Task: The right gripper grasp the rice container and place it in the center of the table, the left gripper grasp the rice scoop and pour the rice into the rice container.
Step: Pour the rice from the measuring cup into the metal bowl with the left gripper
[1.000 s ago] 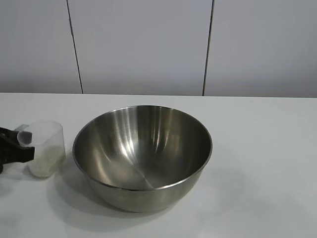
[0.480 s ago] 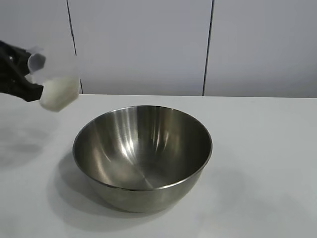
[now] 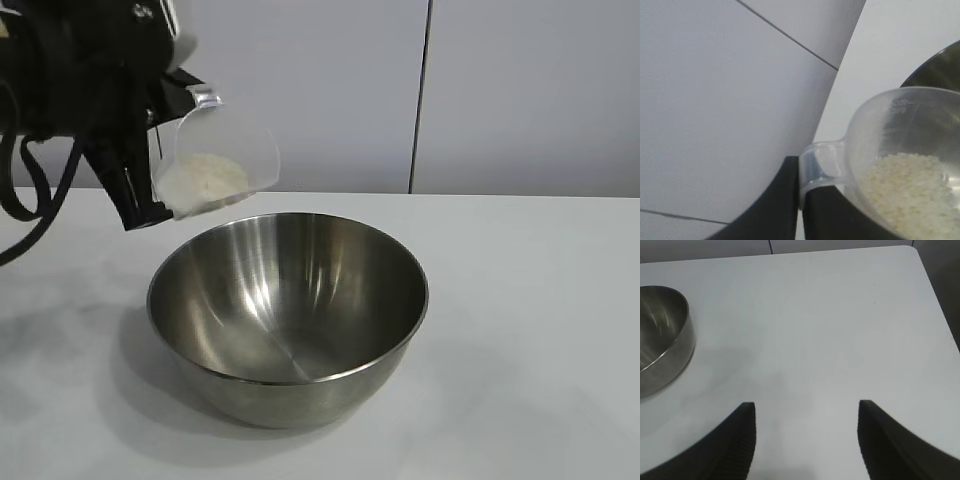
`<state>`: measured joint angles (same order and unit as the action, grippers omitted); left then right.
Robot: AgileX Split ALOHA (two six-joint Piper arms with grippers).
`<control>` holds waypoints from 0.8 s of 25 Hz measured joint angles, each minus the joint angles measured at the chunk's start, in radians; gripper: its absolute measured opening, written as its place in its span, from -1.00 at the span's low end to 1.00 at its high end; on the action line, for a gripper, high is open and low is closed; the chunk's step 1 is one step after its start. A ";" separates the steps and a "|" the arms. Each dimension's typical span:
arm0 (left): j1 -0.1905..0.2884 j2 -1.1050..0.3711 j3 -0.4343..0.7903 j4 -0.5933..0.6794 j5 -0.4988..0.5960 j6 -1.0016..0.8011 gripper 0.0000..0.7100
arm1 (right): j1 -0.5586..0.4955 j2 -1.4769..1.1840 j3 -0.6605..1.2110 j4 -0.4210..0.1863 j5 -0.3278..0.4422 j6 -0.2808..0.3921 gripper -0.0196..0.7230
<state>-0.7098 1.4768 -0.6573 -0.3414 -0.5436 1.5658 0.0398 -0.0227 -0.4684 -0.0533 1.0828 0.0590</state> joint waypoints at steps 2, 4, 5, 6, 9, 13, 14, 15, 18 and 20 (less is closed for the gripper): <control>-0.028 0.000 0.000 -0.043 -0.080 0.188 -0.98 | 0.000 0.000 0.000 0.000 0.000 0.000 0.15; -0.039 0.000 0.000 -0.055 -0.143 0.335 -0.98 | 0.000 0.000 0.000 0.000 0.000 0.000 0.15; -0.040 0.000 0.000 -0.060 -0.167 0.394 -0.98 | 0.000 0.000 0.000 0.000 0.000 0.000 0.15; -0.040 0.000 0.000 -0.064 -0.181 0.438 -0.98 | 0.000 0.000 0.000 0.000 0.000 0.000 0.15; -0.040 0.000 0.000 -0.070 -0.190 0.555 -0.98 | 0.000 0.000 0.000 0.000 0.000 0.000 0.15; -0.040 0.001 0.000 -0.041 -0.185 0.624 -0.98 | 0.000 0.000 0.000 0.000 0.000 0.000 0.15; -0.040 0.006 0.000 -0.032 -0.185 0.638 -0.98 | 0.000 0.000 0.000 0.000 0.000 0.000 0.15; -0.040 0.018 -0.001 -0.021 -0.184 0.652 -0.98 | 0.000 0.000 0.000 0.000 0.000 0.000 0.15; -0.040 0.075 -0.004 -0.009 -0.184 0.698 -0.98 | 0.000 0.000 0.000 0.000 -0.001 0.000 0.15; -0.040 0.111 -0.011 -0.008 -0.186 0.729 -0.98 | 0.000 0.000 0.000 0.000 -0.001 0.000 0.15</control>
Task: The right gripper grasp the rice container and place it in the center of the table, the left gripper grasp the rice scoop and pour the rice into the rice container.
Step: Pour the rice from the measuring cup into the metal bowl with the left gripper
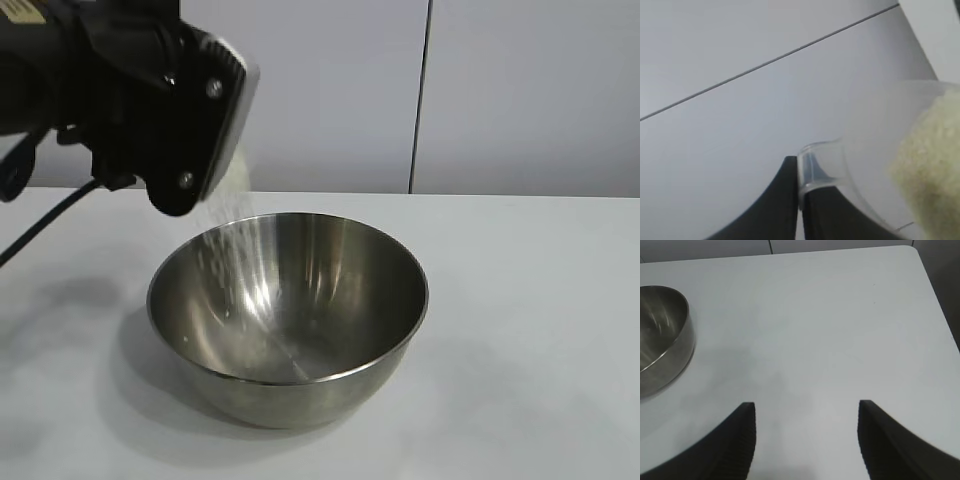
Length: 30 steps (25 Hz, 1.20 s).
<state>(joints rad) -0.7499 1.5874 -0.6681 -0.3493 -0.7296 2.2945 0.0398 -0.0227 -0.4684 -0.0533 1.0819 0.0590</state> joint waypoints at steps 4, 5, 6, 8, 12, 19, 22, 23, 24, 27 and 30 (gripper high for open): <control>0.000 0.031 -0.024 0.002 -0.030 0.087 -0.98 | 0.000 0.000 0.000 0.000 0.000 0.000 0.15; 0.000 0.031 -0.027 0.002 -0.036 0.116 -0.98 | 0.000 0.000 0.000 0.000 0.000 0.000 0.15; 0.000 0.031 -0.030 0.002 -0.045 0.146 -0.98 | 0.000 0.000 0.000 0.000 0.000 0.000 0.15; 0.000 0.031 -0.032 0.002 -0.055 0.197 -0.98 | 0.000 0.000 0.000 0.000 0.000 0.000 0.15; 0.000 0.031 -0.032 0.002 -0.055 0.261 -0.98 | 0.000 0.000 0.000 0.000 0.000 0.000 0.15; 0.000 0.031 -0.032 0.002 -0.048 0.273 -0.98 | 0.000 0.000 0.000 0.000 0.000 0.000 0.15; 0.000 0.031 -0.032 0.001 -0.045 0.240 -0.98 | 0.000 0.000 0.000 0.000 0.000 0.000 0.15; 0.000 0.031 -0.032 -0.004 -0.044 0.200 -0.98 | 0.000 0.000 0.000 0.000 0.000 0.000 0.15; 0.000 0.031 -0.032 -0.014 -0.043 0.141 -0.98 | 0.000 0.000 0.000 0.000 0.000 0.000 0.15; 0.000 0.031 -0.032 -0.075 -0.042 -0.121 -0.98 | 0.000 0.000 0.000 0.000 0.000 0.000 0.15; 0.000 0.031 -0.032 -0.161 -0.050 -0.434 -0.98 | 0.000 0.000 0.000 0.000 0.001 0.000 0.15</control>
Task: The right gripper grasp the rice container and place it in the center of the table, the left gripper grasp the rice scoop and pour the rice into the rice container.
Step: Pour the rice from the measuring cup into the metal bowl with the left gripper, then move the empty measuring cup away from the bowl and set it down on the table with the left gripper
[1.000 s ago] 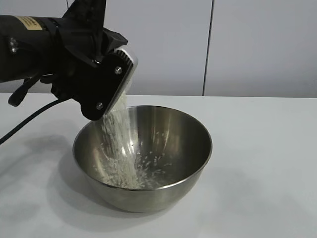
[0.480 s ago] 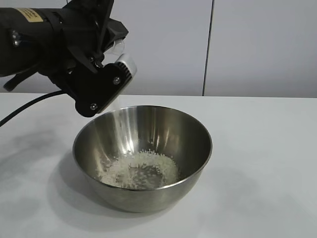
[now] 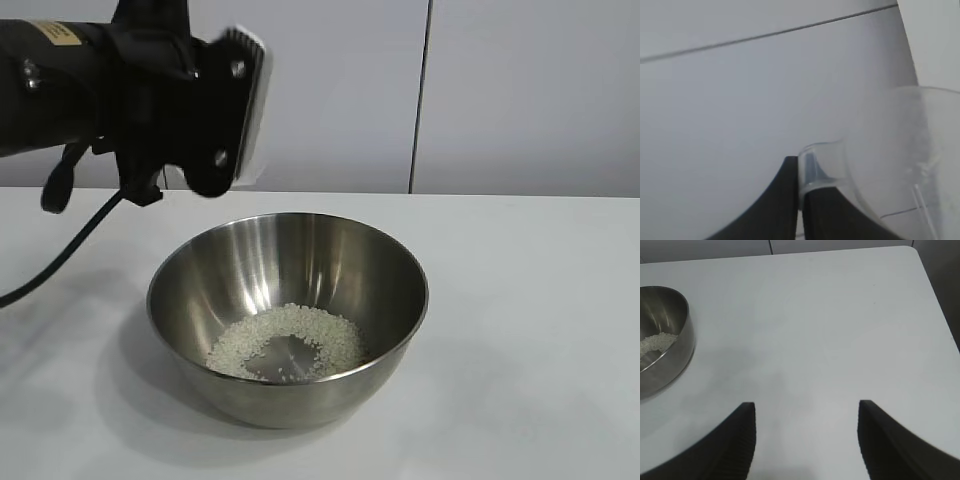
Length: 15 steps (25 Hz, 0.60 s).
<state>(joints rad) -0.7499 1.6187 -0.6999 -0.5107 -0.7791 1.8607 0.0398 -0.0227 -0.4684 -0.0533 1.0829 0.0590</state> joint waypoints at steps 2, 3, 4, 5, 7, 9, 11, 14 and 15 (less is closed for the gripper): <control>0.000 0.000 0.000 -0.047 -0.015 -0.187 -0.98 | 0.000 0.000 0.000 0.000 0.000 0.000 0.15; 0.005 -0.001 0.000 -0.057 -0.017 -0.279 -0.98 | 0.000 0.000 0.000 0.000 0.000 0.000 0.15; 0.012 -0.002 0.000 -0.063 -0.020 -0.363 -0.98 | 0.000 0.000 0.000 0.000 0.000 0.000 0.15; 0.020 -0.003 0.000 -0.063 -0.020 -0.444 -0.98 | 0.000 0.000 0.000 0.000 0.000 0.000 0.15; 0.053 -0.012 0.000 -0.064 -0.021 -0.587 -0.98 | 0.000 0.000 0.000 0.000 0.000 0.000 0.15; 0.094 -0.030 0.000 -0.064 -0.019 -0.723 -0.98 | 0.000 0.000 0.000 0.000 0.000 0.000 0.15; 0.147 -0.053 0.000 -0.064 -0.007 -0.853 -0.98 | 0.000 0.000 0.000 0.000 0.000 0.000 0.15; 0.241 -0.097 0.000 -0.056 0.042 -1.021 -0.98 | 0.000 0.000 0.000 0.000 0.000 0.000 0.15; 0.274 -0.113 0.005 -0.037 0.066 -1.083 -0.98 | 0.000 0.000 0.000 0.000 0.000 0.000 0.15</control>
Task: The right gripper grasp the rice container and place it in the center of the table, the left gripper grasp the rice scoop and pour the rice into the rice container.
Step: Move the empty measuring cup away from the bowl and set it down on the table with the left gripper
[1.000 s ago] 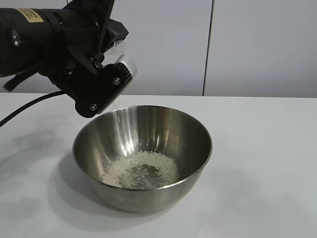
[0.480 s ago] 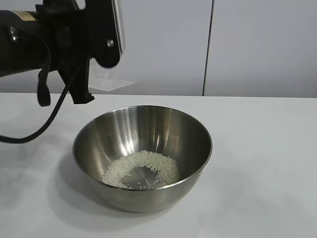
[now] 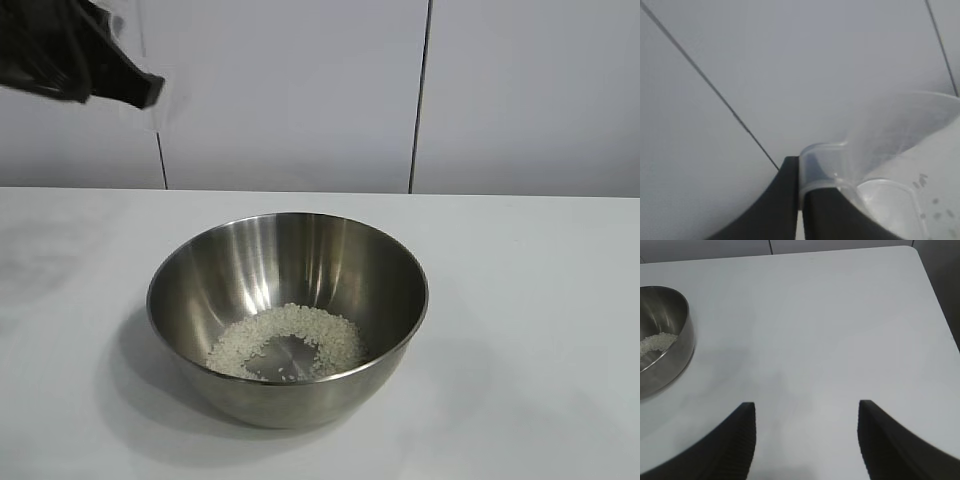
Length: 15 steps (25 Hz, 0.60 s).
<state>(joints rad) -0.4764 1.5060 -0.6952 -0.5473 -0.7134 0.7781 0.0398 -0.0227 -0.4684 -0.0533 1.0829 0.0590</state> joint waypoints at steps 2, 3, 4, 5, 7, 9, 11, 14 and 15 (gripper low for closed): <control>0.083 -0.027 0.023 0.068 0.036 -0.123 -0.98 | 0.000 0.000 0.000 0.000 0.000 0.000 0.15; 0.127 -0.037 0.044 0.121 0.041 -0.196 -0.98 | 0.000 0.000 0.000 0.000 0.000 0.000 0.15; 0.163 -0.044 0.063 0.185 0.044 -0.274 -0.98 | 0.000 0.000 0.000 0.000 0.000 0.000 0.15; 0.206 -0.046 0.086 0.259 0.045 -0.344 -0.98 | 0.000 0.000 0.000 0.000 0.000 0.000 0.15; 0.293 -0.047 0.135 0.409 0.041 -0.512 -0.98 | 0.000 0.000 0.000 0.000 0.000 0.000 0.15; 0.369 -0.036 0.181 0.554 0.006 -0.650 -0.98 | 0.000 0.000 0.000 0.000 0.000 0.000 0.15; 0.441 -0.005 0.221 0.681 -0.047 -0.763 -0.98 | 0.000 0.000 0.000 0.000 0.000 0.000 0.15; 0.522 0.078 0.269 0.755 -0.122 -0.853 -0.98 | 0.000 0.000 0.000 0.000 -0.002 0.000 0.15; 0.535 0.114 0.280 0.764 -0.146 -0.865 -0.98 | 0.000 0.000 0.000 0.000 -0.001 0.000 0.15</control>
<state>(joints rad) 0.0591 1.6199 -0.4157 0.2163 -0.8593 -0.0872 0.0398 -0.0227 -0.4684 -0.0533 1.0819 0.0590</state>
